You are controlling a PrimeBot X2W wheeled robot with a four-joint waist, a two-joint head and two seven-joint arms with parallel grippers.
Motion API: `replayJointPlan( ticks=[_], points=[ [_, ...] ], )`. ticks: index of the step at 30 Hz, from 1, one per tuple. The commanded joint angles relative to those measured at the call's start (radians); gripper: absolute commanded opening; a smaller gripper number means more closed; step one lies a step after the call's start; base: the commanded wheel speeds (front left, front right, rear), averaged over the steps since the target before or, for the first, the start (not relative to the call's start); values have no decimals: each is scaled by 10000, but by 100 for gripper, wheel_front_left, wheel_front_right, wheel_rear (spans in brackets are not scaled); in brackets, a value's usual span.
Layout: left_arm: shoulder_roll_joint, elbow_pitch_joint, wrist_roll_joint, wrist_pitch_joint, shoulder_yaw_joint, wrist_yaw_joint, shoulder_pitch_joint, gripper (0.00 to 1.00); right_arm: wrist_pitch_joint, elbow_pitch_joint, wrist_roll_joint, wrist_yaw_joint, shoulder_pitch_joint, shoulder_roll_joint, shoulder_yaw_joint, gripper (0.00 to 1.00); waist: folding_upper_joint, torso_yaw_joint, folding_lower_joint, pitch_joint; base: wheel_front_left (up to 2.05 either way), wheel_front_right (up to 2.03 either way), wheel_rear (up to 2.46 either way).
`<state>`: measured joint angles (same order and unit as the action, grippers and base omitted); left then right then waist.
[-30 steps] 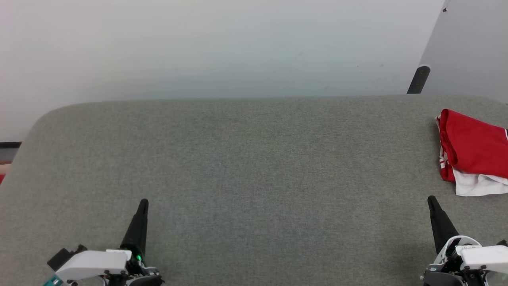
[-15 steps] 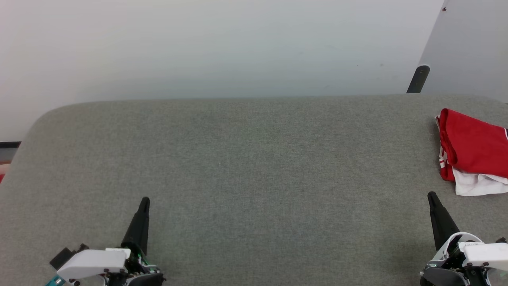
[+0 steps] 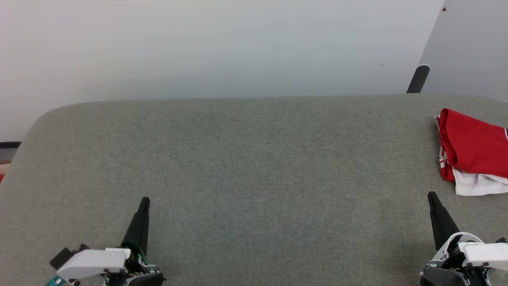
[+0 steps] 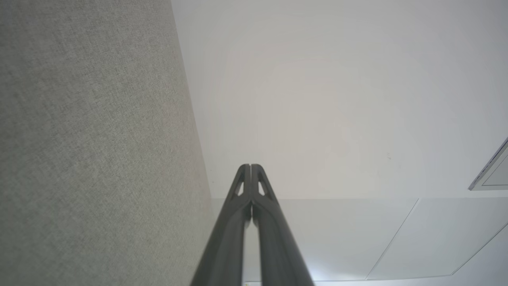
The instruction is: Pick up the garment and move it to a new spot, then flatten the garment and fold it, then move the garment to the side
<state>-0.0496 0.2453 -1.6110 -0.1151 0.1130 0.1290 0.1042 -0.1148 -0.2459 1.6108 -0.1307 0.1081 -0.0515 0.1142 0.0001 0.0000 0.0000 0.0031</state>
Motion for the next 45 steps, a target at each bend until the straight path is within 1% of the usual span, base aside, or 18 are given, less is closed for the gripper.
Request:
replayJointPlan(
  ticks=[1,45],
  points=[
    [5,10,-31,-21,24,32,111,0,-14,22,38,0,25,34,6,0,-1,0,0,0,0,0,0],
    [5,8,-35,-17,21,32,109,0,-11,22,40,0,25,34,3,0,-1,0,0,0,0,0,0]
  ],
)
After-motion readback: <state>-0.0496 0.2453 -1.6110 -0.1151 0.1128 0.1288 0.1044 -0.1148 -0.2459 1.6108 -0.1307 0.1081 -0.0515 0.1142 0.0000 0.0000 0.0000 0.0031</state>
